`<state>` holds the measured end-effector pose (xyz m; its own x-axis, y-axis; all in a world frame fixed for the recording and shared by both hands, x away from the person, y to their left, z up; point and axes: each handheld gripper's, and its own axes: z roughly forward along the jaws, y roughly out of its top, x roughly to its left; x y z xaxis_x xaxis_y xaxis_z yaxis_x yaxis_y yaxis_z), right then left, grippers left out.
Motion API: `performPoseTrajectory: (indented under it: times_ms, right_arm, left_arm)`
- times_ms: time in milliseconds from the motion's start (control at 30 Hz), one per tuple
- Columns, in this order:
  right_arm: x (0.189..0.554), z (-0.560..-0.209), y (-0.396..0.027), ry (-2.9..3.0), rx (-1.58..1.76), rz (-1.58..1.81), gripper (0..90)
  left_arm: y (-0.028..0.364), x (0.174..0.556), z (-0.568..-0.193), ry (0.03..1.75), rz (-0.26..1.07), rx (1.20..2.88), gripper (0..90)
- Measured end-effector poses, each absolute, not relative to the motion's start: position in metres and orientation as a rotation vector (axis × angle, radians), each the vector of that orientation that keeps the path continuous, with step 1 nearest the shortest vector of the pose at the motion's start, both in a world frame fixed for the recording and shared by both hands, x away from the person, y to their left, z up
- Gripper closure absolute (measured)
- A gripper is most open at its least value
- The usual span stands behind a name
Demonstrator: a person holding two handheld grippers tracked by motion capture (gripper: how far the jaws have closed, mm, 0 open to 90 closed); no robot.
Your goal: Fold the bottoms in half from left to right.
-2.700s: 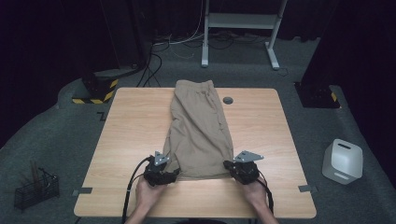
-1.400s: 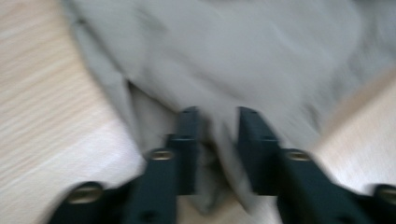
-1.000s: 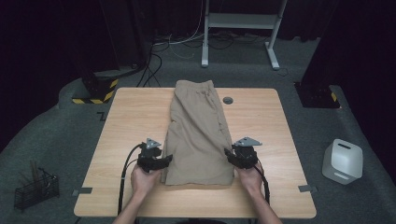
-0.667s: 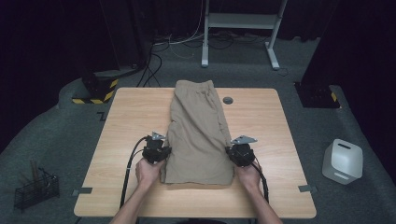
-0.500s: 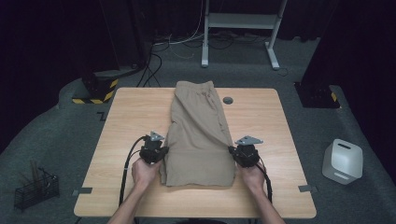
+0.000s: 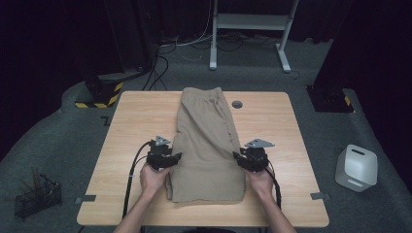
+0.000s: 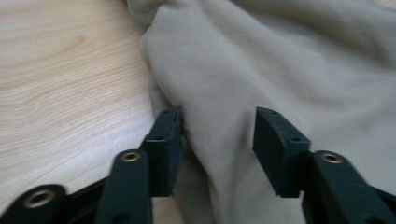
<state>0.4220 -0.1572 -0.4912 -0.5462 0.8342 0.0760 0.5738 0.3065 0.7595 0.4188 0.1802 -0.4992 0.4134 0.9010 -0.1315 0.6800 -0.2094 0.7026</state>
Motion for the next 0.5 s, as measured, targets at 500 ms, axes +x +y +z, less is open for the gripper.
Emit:
performPoseTrajectory:
  times_ms: [500]
  right_arm:
    - [0.390,-0.512,-0.158,2.373,1.183,1.028,89.4]
  left_arm:
    - [0.189,0.370,-0.511,1.248,0.297,2.050,88.7]
